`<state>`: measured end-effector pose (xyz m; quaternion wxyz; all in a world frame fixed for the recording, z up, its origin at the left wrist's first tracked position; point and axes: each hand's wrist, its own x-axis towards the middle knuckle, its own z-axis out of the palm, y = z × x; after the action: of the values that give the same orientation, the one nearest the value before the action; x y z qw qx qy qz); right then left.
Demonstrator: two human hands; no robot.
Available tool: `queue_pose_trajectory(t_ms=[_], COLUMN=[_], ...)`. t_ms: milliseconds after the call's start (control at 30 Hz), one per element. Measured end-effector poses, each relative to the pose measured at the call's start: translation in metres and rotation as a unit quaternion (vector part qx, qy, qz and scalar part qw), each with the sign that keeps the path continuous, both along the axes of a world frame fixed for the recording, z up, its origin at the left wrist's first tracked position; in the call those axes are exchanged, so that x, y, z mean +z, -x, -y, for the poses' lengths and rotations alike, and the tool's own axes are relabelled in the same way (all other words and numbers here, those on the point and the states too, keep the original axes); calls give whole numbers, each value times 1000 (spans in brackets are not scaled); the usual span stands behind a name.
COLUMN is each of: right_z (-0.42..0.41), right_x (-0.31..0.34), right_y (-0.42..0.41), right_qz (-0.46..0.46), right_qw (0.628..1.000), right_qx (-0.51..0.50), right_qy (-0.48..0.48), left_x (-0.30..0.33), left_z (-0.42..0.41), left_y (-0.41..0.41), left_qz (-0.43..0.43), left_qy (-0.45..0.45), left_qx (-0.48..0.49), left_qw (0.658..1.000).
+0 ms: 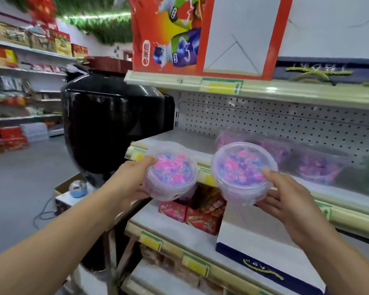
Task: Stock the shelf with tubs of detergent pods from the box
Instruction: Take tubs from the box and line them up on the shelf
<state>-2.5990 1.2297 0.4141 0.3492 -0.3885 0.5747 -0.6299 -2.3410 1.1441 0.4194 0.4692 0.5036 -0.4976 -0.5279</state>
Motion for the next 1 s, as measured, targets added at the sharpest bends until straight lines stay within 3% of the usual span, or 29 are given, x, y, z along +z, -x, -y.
queue_pose_trajectory(t_ms=[133, 333, 800, 933, 1000], right_z=[40, 85, 169, 182, 184], right_x=[23, 36, 50, 49, 48], right_y=[-5, -6, -30, -40, -46], right_qz=[-1, -32, -53, -132, -238], right_qw=[1000, 997, 995, 980, 956], right_qx=[8, 65, -7, -56, -86], right_qy=[5, -21, -82, -141, -151], left_x=[18, 35, 59, 57, 53], left_z=[32, 74, 199, 235, 251], left_y=[5, 11, 5, 0, -3], left_qz=[-37, -9, 60, 110, 155], left_qy=[4, 6, 8, 20, 36], left_qx=[19, 23, -29, -70, -75], left_qw=[999, 1000, 998, 991, 984])
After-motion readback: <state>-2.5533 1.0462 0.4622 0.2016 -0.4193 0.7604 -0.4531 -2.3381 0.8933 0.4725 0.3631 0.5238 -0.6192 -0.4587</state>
